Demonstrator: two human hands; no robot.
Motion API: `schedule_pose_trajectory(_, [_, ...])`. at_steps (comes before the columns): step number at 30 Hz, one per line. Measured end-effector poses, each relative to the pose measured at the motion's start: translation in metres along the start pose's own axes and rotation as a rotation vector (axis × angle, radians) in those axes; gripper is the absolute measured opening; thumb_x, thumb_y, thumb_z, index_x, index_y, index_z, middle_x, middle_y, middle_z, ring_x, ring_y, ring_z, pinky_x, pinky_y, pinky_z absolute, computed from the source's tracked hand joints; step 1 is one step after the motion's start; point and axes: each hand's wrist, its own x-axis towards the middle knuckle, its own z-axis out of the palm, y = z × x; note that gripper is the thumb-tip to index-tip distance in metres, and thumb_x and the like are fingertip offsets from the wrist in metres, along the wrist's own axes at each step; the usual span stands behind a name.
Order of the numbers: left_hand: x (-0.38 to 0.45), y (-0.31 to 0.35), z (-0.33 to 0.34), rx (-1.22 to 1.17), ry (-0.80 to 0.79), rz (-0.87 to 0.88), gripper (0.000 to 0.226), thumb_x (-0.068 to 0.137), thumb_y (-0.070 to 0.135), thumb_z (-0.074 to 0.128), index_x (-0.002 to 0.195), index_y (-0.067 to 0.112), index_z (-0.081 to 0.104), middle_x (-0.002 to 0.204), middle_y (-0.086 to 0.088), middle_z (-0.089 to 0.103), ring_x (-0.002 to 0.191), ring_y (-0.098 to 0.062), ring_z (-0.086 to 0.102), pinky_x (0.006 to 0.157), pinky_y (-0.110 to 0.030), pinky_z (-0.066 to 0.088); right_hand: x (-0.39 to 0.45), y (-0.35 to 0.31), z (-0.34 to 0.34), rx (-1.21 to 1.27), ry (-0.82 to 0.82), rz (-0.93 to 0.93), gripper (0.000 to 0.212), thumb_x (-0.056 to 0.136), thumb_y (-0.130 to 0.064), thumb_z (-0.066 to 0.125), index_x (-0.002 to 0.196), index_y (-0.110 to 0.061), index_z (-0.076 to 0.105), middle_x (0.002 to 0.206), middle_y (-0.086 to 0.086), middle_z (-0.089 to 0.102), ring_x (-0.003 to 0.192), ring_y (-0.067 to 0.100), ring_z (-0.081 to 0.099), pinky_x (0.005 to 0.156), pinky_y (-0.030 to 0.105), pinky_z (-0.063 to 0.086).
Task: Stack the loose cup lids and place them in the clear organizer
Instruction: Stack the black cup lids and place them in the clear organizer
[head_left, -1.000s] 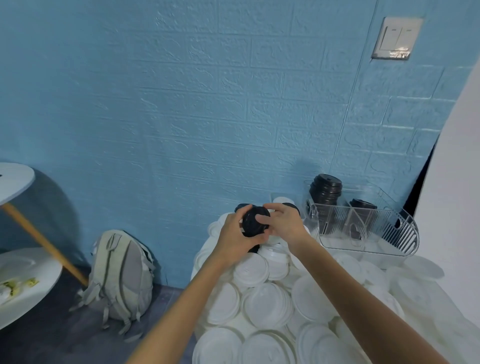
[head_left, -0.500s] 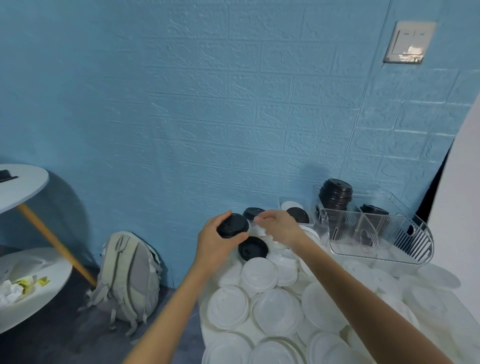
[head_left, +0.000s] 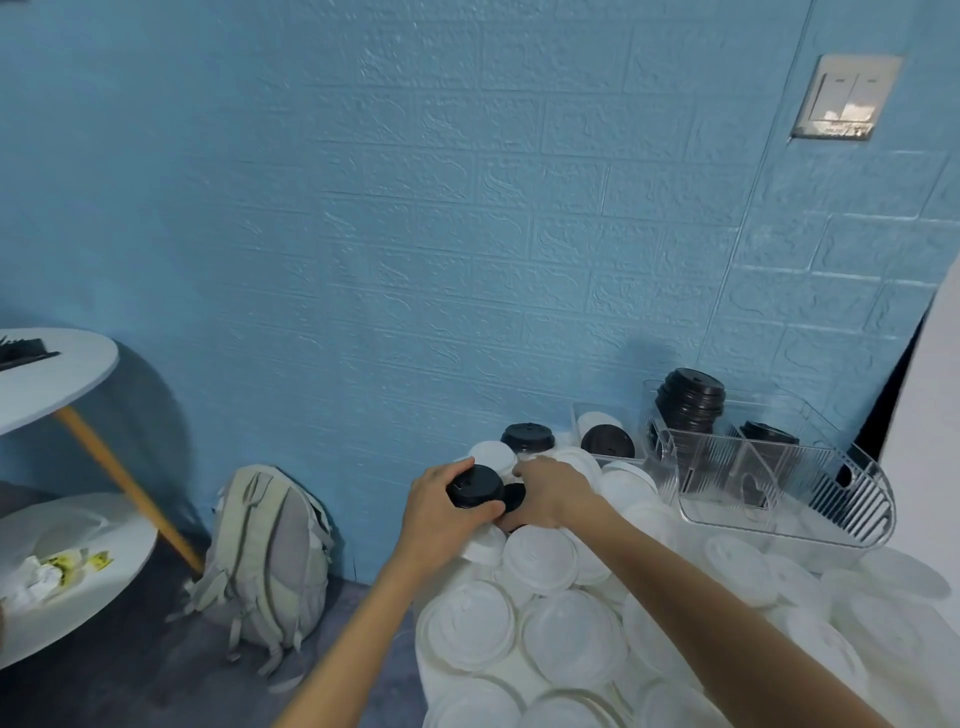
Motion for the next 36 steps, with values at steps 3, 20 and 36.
schedule_pose_trajectory(3, [0.0, -0.001, 0.001, 0.0, 0.011, -0.001, 0.074, 0.068, 0.037, 0.093, 0.136, 0.028, 0.064, 0.129, 0.006, 0.06, 0.123, -0.015, 0.053, 0.106, -0.026, 0.039, -0.001, 0.003, 0.002, 0.067, 0.009, -0.001, 0.064, 0.064, -0.057, 0.079, 0.117, -0.024, 0.065, 0.112, -0.003, 0.067, 0.105, 0.023, 0.065, 0.085, 0.035, 0.054])
schedule_pose_trajectory(20, [0.0, -0.003, -0.002, -0.113, -0.018, -0.024, 0.068, 0.07, 0.031, 0.093, 0.132, 0.03, 0.065, 0.128, 0.008, 0.064, 0.118, -0.009, 0.06, 0.105, -0.027, 0.045, -0.016, 0.016, -0.011, 0.614, 0.263, 0.062, 0.07, 0.047, -0.06, 0.074, 0.112, -0.034, 0.067, 0.114, 0.003, 0.065, 0.096, 0.015, 0.067, 0.087, 0.033, 0.057])
schedule_pose_trajectory(36, [-0.008, 0.007, 0.006, -0.122, -0.131, 0.006, 0.072, 0.068, 0.031, 0.094, 0.133, 0.035, 0.064, 0.118, 0.017, 0.071, 0.109, 0.004, 0.064, 0.091, -0.011, 0.045, -0.031, 0.025, -0.018, 0.956, 0.262, 0.167, 0.041, 0.077, -0.04, 0.081, 0.108, -0.024, 0.058, 0.094, 0.001, 0.065, 0.085, 0.014, 0.065, 0.073, 0.031, 0.053])
